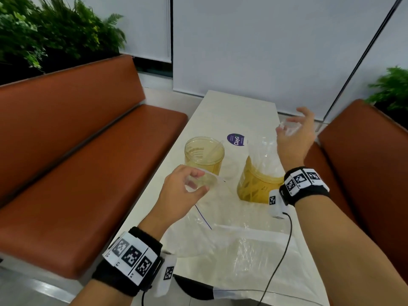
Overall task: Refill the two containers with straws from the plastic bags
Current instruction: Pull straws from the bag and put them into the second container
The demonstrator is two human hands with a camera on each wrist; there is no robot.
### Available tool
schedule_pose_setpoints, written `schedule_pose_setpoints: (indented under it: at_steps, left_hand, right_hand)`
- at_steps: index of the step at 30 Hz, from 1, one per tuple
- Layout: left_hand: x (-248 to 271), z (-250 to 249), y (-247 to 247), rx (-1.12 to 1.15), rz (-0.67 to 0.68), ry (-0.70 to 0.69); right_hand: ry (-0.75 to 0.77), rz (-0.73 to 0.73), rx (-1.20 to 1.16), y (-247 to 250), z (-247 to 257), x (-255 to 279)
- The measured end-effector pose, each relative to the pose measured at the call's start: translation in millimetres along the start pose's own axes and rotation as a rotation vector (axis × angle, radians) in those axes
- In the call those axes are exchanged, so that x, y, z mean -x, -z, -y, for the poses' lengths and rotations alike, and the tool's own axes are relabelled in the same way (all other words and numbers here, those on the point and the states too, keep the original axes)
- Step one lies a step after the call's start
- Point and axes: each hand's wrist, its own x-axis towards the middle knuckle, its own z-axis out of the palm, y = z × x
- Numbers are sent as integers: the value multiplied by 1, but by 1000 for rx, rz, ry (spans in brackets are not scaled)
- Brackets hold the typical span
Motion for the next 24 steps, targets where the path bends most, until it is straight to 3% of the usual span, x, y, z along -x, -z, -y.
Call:
schedule_pose_setpoints:
  at_steps: [2, 4, 8, 10, 13, 15, 16, 19, 20, 22, 24]
  left_hand:
    - [0, 0, 1, 7, -1, -1]
    - [-1, -1, 1, 14, 0, -4]
    - [-1, -3, -1, 19, 1, -26]
    - [-2, -3, -3, 19, 10, -28]
    - [-2, -3, -4, 6, 24, -21]
    - [-1, -3, -3, 4, 24, -23]
    - [-1, -3, -2, 6, 23, -23]
    - [-1, -3, 0, 12, 31, -21]
    - [-1, -4, 0, 16, 39, -21]
    - [0, -4, 1, 30, 59, -19]
    - [1, -4, 2, 36, 77, -17]
  right_hand:
    - [162, 25, 59, 5, 1, -8]
    - [228, 97, 219, 6, -6, -8]
    - [118, 418, 630, 2, -30, 16]
    - [169, 524, 708, 1, -31, 26]
    - [218, 356, 572, 0, -25, 25]
    - [178, 189, 670, -2, -25, 20]
    - [119, 206, 744, -3, -27, 19]
    - [-21, 558, 857, -7, -40, 23]
    - [-24, 611, 844, -6, -44, 25]
    - [-4, 534, 772, -2, -42, 25]
    - [38, 327, 644, 1, -23, 22]
